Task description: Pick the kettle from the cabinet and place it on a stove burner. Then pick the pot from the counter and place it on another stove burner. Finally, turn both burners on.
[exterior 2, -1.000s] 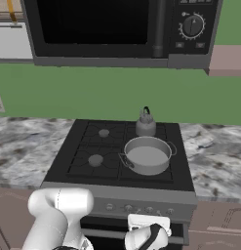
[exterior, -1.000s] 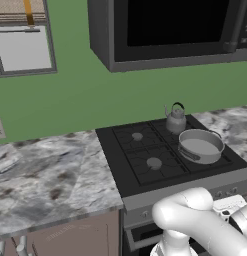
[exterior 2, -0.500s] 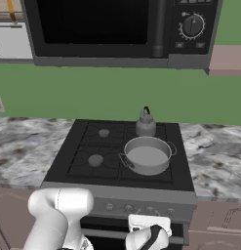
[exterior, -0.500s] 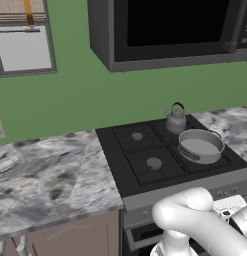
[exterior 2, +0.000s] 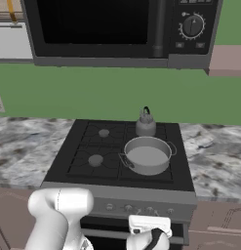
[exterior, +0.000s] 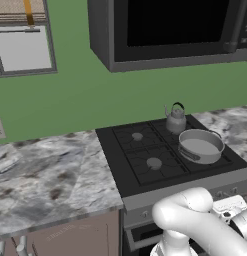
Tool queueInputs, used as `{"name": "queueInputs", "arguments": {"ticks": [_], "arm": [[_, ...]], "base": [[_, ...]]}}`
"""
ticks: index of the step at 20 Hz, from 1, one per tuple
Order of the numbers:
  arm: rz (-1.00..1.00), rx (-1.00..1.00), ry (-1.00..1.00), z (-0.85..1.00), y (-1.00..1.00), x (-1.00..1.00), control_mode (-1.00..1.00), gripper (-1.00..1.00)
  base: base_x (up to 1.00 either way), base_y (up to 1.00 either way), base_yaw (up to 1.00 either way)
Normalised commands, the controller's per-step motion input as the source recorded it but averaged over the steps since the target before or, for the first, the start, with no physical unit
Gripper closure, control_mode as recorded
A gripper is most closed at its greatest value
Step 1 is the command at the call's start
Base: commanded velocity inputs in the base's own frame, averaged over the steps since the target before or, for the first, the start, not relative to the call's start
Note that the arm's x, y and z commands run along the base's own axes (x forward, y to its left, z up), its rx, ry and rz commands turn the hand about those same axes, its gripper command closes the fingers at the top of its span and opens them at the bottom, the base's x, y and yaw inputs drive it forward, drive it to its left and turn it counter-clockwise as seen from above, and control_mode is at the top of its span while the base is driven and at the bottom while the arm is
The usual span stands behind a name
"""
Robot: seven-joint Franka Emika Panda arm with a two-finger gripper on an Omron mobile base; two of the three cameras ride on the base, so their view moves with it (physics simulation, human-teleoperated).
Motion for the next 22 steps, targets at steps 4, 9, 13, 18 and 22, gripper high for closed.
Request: {"name": "queueInputs", "arguments": {"ticks": [4, 9, 13, 18, 22], "arm": [[0.0, -0.01, -0.04, 0.06, -0.3, 0.09, -1.0, 1.0], [0.0, 0.0, -0.01, 0.05, -0.28, 0.15, -1.0, 1.0], [0.0, 0.0, -0.01, 0.07, -0.08, 0.06, -1.0, 1.0], [0.0, -0.06, -0.02, 0.06, 0.0, -0.01, -1.0, 1.0], [0.0, -0.15, -0.05, 0.09, -0.01, -0.07, -1.0, 1.0]], "base": [[0.0, 0.0, 0.0], [0.0, 0.0, 0.0], [0.0, 0.0, 0.0], [0.0, 0.0, 0.0], [0.0, 0.0, 0.0]]}}
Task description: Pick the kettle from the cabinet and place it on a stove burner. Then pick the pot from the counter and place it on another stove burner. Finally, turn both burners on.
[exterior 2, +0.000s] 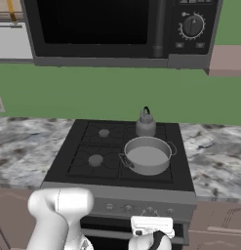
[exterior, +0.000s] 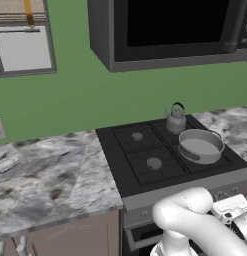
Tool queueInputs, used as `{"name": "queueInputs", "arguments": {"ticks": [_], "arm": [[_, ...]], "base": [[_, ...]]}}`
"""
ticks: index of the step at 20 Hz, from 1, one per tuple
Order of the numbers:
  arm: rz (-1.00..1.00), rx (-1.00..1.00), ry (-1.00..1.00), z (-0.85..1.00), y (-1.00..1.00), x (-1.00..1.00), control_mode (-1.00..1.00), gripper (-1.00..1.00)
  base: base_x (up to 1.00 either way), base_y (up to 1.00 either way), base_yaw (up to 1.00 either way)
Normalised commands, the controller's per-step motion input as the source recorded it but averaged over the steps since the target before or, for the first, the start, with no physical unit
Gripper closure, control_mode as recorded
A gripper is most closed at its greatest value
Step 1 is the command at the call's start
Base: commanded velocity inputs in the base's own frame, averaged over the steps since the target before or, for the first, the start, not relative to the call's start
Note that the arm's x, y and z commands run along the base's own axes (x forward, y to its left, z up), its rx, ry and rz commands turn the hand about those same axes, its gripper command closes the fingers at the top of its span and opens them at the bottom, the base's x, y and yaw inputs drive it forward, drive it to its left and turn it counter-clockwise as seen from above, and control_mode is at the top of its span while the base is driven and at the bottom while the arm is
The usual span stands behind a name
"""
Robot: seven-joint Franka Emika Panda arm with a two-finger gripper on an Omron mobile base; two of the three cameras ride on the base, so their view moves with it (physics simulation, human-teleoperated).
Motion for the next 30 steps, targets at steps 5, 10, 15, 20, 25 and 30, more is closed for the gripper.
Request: {"name": "queueInputs", "arguments": {"ticks": [5, 10, 15, 20, 25, 30], "arm": [[0.02, -0.19, -0.06, 0.12, -0.1, -0.1, -1.0, 1.0], [0.04, -0.19, -0.04, 0.15, -0.09, -0.07, -1.0, 1.0], [0.06, -0.23, -0.08, 0.16, -0.14, -0.05, -1.0, 1.0], [0.08, -0.25, -0.08, 0.14, -0.15, -0.06, -1.0, 1.0], [0.08, -0.24, -0.07, 0.11, -0.13, -0.08, -1.0, 1.0], [0.07, -0.22, -0.05, 0.07, -0.09, -0.11, -1.0, 1.0]], "base": [[0.0, 0.0, 0.0], [0.0, 0.0, 0.0], [0.0, 0.0, 0.0], [0.0, 0.0, 0.0], [0.0, 0.0, 0.0], [0.0, 0.0, 0.0]]}}
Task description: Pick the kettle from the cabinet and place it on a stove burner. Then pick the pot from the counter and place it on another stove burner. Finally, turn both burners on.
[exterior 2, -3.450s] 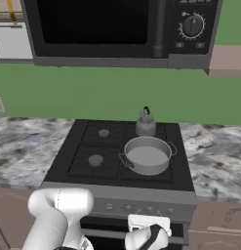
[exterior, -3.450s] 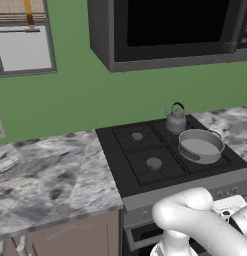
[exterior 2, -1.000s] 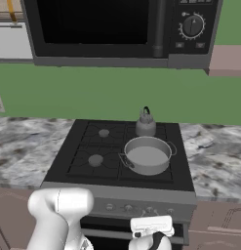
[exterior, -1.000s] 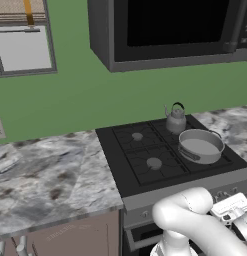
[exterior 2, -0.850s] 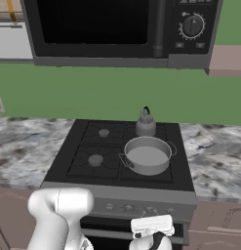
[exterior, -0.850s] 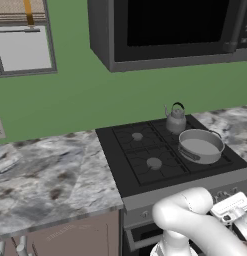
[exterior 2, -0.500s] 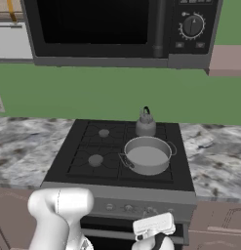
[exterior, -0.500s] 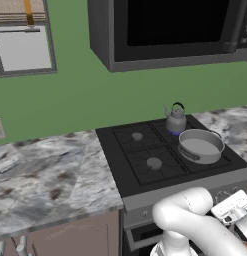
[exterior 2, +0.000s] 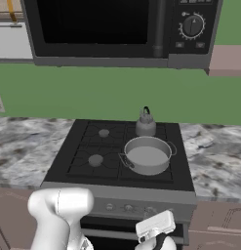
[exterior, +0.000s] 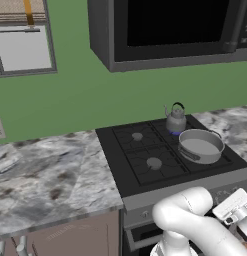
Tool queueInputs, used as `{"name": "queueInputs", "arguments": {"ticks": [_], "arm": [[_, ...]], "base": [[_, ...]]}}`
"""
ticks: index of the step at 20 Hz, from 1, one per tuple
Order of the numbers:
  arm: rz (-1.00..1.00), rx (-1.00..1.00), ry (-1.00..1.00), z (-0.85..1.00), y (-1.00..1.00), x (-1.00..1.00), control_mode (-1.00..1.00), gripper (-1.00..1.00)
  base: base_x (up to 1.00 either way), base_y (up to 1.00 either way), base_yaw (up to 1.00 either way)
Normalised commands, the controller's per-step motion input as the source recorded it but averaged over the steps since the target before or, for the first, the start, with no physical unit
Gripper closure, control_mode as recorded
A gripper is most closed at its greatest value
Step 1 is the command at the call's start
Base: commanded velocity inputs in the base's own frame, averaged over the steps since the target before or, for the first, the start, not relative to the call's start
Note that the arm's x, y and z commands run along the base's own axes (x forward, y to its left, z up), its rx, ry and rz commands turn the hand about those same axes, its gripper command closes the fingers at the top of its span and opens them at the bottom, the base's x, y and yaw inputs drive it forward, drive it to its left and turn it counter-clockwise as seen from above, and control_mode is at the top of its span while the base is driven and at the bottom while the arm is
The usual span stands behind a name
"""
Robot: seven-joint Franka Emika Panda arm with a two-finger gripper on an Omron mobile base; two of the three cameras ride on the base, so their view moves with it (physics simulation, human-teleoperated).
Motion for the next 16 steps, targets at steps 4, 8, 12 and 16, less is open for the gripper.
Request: {"name": "queueInputs", "arguments": {"ticks": [4, 8, 12, 16], "arm": [[0.0, -0.11, 0.0, 0.03, 0.0, -0.07, -1.0, 1.0], [0.0, -0.01, 0.04, -0.01, 0.01, 0.0, -1.0, -1.0], [0.0, 0.0, 0.0, 0.0, 0.0, -0.01, -1.0, -1.0], [0.0, 0.02, -0.06, 0.03, -0.13, -0.18, -1.0, -1.0]], "base": [[0.0, 0.0, 0.0], [0.0, 0.0, 0.0], [0.0, 0.0, 0.0], [0.0, 0.0, 0.0]]}}
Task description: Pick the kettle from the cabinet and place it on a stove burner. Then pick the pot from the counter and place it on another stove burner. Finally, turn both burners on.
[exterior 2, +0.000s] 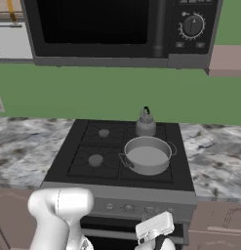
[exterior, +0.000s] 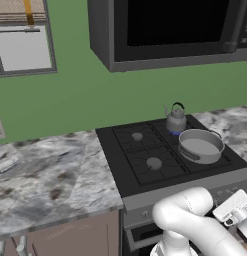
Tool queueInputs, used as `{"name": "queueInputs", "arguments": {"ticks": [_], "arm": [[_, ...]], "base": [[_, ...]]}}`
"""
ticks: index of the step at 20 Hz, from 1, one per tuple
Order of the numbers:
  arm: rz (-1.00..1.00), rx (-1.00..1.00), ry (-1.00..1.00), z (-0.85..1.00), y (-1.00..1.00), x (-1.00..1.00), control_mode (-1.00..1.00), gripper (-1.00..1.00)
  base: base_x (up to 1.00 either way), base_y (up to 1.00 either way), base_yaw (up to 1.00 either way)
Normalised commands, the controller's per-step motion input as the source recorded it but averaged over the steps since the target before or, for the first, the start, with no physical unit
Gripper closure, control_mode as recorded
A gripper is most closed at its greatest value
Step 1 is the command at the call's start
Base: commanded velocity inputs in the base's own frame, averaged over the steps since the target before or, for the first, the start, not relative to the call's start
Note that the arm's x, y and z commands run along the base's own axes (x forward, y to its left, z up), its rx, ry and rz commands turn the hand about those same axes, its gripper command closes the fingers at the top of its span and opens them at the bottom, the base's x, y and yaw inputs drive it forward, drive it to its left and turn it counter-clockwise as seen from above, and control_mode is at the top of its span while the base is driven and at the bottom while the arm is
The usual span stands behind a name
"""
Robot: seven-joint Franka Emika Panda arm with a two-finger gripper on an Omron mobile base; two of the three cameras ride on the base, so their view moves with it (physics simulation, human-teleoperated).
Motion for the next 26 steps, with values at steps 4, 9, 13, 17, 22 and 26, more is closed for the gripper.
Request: {"name": "queueInputs", "arguments": {"ticks": [4, 9, 13, 17, 22, 26], "arm": [[0.0, 0.02, -0.09, 0.15, -0.22, -0.32, -1.0, -1.0], [0.01, 0.01, -0.14, 0.27, -0.24, -0.38, -1.0, -1.0], [0.02, 0.0, -0.16, 0.36, -0.1, -0.51, -1.0, -1.0], [0.0, 0.03, -0.08, 0.27, -0.03, -0.25, -1.0, -1.0], [0.0, 0.25, 0.09, 0.21, -0.15, 0.08, -1.0, -1.0], [0.0, 0.26, 0.23, 0.05, -0.07, 0.38, -1.0, -1.0]], "base": [[0.0, 0.0, 0.0], [0.0, 0.0, 0.0], [0.0, 0.0, 0.0], [0.0, 0.0, 0.0], [0.0, 0.0, 0.0], [0.0, 0.0, 0.0]]}}
